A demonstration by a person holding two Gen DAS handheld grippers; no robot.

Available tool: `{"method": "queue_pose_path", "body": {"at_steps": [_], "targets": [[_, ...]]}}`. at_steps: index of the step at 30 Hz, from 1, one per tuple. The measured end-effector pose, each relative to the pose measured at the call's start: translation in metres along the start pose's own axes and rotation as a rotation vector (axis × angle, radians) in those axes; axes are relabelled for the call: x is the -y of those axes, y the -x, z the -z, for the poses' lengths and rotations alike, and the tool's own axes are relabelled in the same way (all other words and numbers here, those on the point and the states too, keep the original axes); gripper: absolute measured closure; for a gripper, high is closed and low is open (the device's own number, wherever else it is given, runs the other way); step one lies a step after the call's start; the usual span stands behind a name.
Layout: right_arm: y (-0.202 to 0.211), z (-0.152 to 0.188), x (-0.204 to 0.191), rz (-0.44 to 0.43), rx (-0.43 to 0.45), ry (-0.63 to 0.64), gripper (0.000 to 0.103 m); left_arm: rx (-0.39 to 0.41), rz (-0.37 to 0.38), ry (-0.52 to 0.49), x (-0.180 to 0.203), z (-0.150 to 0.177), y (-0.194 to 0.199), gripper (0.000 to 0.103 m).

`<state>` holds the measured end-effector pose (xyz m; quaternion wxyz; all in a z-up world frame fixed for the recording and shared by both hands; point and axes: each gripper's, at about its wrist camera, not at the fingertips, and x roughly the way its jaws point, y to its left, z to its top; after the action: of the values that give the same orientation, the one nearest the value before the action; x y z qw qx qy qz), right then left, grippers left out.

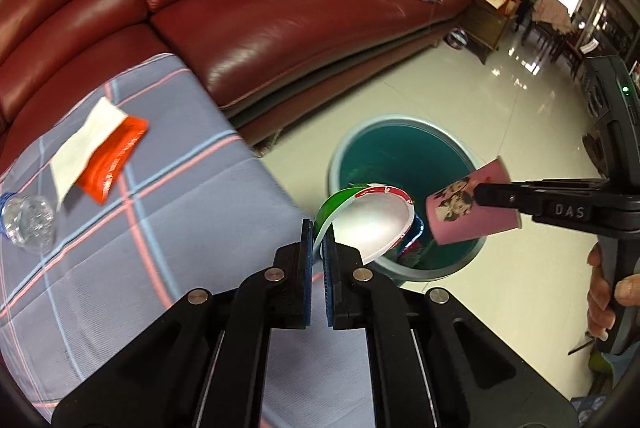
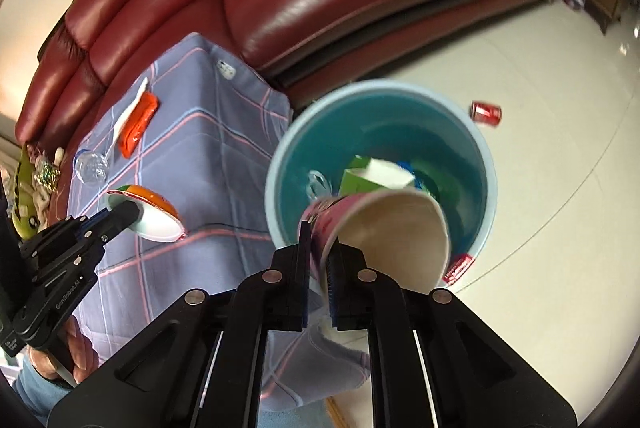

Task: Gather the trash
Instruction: 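Carry the cup and lid over the teal bin and open both grippers, then move both open grippers back over the bottle and tissue on the table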

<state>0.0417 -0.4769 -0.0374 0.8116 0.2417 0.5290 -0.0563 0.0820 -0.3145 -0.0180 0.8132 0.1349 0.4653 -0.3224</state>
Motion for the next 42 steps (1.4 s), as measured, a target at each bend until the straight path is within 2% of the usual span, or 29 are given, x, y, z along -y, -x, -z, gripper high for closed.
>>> {"method": "queue_pose_path", "body": {"at_steps": [2,3,4,6,12,14,16,19,20,21,22,24,28,31,42], "targets": [[-0.003,0.000,0.004,-0.007,-0.007,-0.010,0.093,-0.010,0.005,-0.010,0.009,-0.004,-0.008,0.098],[-0.005,-0.001,0.006,-0.011,-0.010,-0.015,0.089,-0.016,0.008,-0.015,0.012,-0.005,-0.012,0.098],[-0.006,-0.002,0.007,-0.011,-0.012,-0.018,0.075,-0.019,0.011,-0.019,0.015,-0.005,-0.014,0.098],[-0.006,-0.003,0.009,-0.016,-0.002,-0.027,0.055,-0.028,0.016,-0.028,0.021,-0.005,-0.021,0.098],[-0.003,-0.007,0.016,-0.012,0.012,-0.045,0.046,-0.051,0.027,-0.039,0.032,-0.005,-0.034,0.098],[-0.001,-0.007,0.020,-0.004,0.020,-0.056,0.038,-0.058,0.033,-0.045,0.036,-0.005,-0.038,0.098],[0.001,-0.006,0.025,-0.006,0.032,-0.073,0.025,-0.068,0.044,-0.055,0.042,-0.006,-0.044,0.098],[0.006,-0.007,0.030,0.007,0.053,-0.093,0.017,-0.088,0.064,-0.066,0.050,-0.010,-0.055,0.093],[0.008,-0.007,0.031,0.012,0.058,-0.097,0.017,-0.094,0.061,-0.070,0.054,-0.011,-0.059,0.075],[0.009,-0.007,0.032,0.014,0.061,-0.099,0.015,-0.097,0.060,-0.069,0.055,-0.012,-0.060,0.061],[0.010,-0.007,0.033,0.015,0.063,-0.101,0.013,-0.088,0.058,-0.066,0.056,-0.012,-0.059,0.040],[0.011,-0.006,0.034,0.019,0.063,-0.100,0.012,-0.050,0.055,-0.070,0.056,-0.011,-0.052,0.037],[0.009,-0.006,0.033,0.023,0.051,-0.098,0.012,-0.047,0.051,-0.061,0.053,-0.010,-0.048,0.036],[0.007,-0.006,0.029,0.023,0.047,-0.092,0.011,-0.041,0.039,-0.034,0.044,-0.007,-0.043,0.027],[-0.001,-0.008,-0.009,0.004,0.025,-0.035,0.009,-0.020,-0.013,0.086,-0.010,0.011,-0.015,0.023]]}}
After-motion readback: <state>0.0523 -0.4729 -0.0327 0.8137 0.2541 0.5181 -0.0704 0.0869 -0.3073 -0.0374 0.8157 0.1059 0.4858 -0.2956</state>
